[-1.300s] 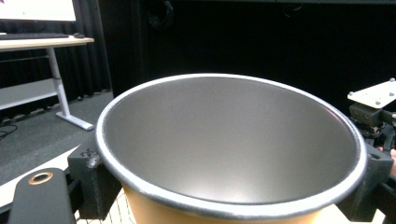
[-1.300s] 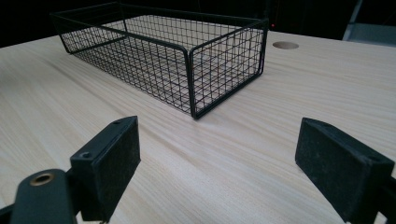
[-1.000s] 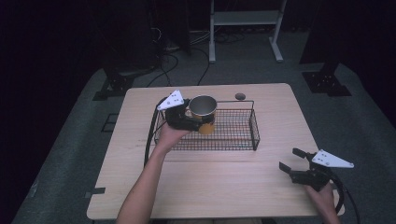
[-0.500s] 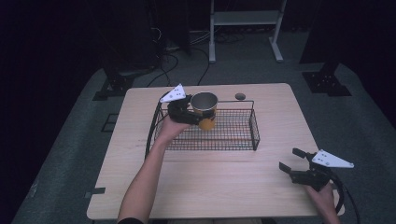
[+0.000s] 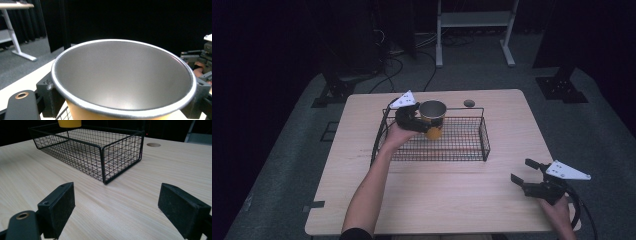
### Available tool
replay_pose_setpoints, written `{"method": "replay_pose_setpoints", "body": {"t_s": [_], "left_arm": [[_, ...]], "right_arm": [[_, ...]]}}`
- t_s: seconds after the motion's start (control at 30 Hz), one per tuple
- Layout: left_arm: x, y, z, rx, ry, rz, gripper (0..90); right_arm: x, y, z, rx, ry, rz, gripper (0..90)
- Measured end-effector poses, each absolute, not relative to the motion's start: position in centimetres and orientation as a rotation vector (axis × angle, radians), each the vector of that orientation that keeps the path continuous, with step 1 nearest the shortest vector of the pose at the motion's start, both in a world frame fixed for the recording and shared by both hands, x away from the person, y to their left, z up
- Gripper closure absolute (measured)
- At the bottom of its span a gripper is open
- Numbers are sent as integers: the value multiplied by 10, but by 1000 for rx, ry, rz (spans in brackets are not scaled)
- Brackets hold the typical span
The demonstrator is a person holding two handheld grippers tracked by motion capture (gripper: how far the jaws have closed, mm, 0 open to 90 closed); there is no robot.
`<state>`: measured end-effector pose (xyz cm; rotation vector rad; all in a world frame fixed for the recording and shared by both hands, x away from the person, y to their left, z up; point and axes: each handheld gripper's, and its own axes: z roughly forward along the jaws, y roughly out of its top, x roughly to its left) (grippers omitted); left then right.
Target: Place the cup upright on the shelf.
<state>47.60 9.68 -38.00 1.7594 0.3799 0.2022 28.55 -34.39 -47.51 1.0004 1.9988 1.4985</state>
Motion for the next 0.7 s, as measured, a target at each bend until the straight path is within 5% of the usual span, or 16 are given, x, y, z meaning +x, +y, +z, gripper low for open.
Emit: {"method": "replay_pose_setpoints", "body": {"t_s": [0.7], "left_arm": [[493,82,-405,1860,368,142,123]], "right_arm": [[285,-344,-475,996,2000,1504,130]]}}
